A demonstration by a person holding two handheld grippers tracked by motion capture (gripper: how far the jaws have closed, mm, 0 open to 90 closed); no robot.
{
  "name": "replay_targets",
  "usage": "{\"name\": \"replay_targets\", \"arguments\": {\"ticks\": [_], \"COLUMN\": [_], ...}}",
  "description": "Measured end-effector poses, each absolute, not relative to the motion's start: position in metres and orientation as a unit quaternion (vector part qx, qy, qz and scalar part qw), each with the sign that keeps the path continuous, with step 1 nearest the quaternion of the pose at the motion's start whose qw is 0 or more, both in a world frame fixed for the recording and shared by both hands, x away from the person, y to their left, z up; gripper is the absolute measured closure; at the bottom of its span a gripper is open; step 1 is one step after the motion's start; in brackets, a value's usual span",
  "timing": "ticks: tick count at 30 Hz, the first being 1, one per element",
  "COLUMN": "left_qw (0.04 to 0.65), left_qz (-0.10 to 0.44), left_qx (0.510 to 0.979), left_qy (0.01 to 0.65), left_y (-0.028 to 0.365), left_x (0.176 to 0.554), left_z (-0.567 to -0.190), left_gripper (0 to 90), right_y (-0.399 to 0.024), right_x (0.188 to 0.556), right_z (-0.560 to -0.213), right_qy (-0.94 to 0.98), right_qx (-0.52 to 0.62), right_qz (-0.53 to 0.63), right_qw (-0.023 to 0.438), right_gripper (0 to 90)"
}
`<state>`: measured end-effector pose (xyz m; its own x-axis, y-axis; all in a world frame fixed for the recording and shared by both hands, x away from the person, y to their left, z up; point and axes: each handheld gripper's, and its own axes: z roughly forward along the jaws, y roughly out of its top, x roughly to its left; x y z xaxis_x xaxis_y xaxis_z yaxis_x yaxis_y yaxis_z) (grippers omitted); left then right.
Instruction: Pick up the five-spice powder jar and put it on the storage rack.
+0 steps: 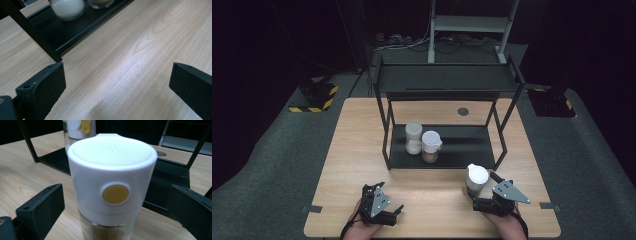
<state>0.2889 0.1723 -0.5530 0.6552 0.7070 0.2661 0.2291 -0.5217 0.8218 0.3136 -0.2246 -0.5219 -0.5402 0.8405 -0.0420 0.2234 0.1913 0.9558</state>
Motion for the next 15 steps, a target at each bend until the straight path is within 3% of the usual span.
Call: {"name": "replay_targets", "arguments": {"ticks": [15], "left_qw": [0.397], "left_qz": [0.301], "left_qx": [0.819], "left_qy": [0.286], "left_y": [0.1724], "left_x": [0.289], "left_z": [-0.5529], "left_gripper": [0.9], "right_y": [-0.2243], "right_x": [0.3155], "right_z": [-0.532], "right_qy": [0.707], "right_qx": [0.378], "right_qz": [0.528], "right_qw": [0.28], "right_gripper": [16.9]}}
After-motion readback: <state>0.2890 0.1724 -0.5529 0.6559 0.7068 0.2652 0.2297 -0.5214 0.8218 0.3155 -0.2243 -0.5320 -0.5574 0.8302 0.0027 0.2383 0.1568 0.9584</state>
